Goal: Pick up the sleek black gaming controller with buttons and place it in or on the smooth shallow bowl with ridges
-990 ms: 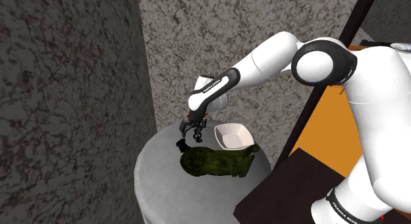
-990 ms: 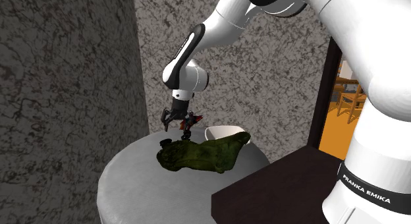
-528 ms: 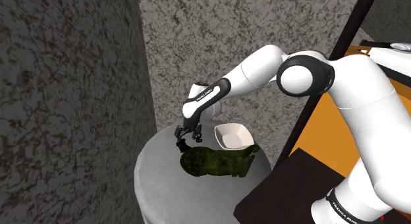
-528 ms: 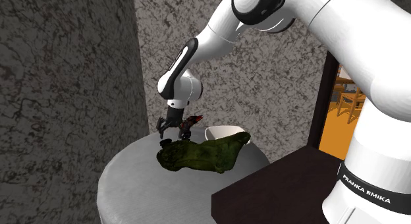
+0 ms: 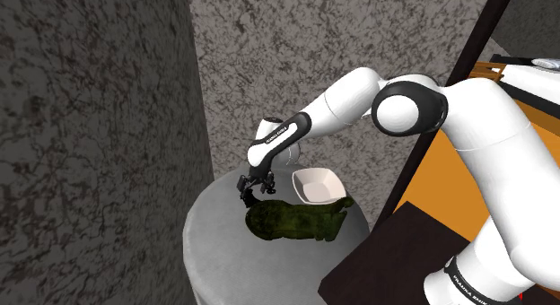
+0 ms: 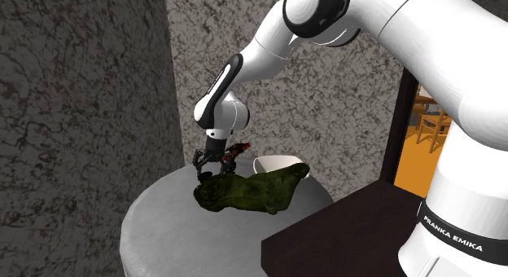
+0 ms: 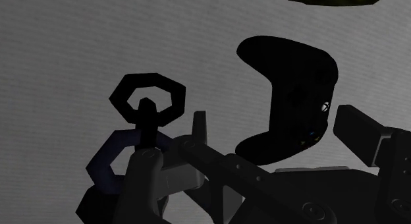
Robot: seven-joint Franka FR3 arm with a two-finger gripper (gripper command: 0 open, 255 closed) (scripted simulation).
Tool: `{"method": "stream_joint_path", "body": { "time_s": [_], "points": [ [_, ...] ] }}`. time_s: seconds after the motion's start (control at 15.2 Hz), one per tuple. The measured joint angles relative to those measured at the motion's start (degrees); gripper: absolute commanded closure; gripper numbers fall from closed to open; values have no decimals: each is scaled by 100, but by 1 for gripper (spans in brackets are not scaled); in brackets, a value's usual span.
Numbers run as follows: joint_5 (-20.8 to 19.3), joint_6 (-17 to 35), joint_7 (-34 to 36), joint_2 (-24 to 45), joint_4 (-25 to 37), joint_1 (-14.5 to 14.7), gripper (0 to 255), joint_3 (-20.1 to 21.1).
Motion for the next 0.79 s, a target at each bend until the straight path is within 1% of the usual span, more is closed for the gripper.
{"method": "stream_joint_path", "body": {
  "time_s": [0.07,0.13,0.53,0.79],
  "points": [
    [0,0,0,0,0,0,0,0],
    [0,0,0,0,0,0,255,0],
    [-5,-66,-8,-45,149,-12,255,11],
    [7,2,-17,-59,102,-13,255,19]
  ]
}}
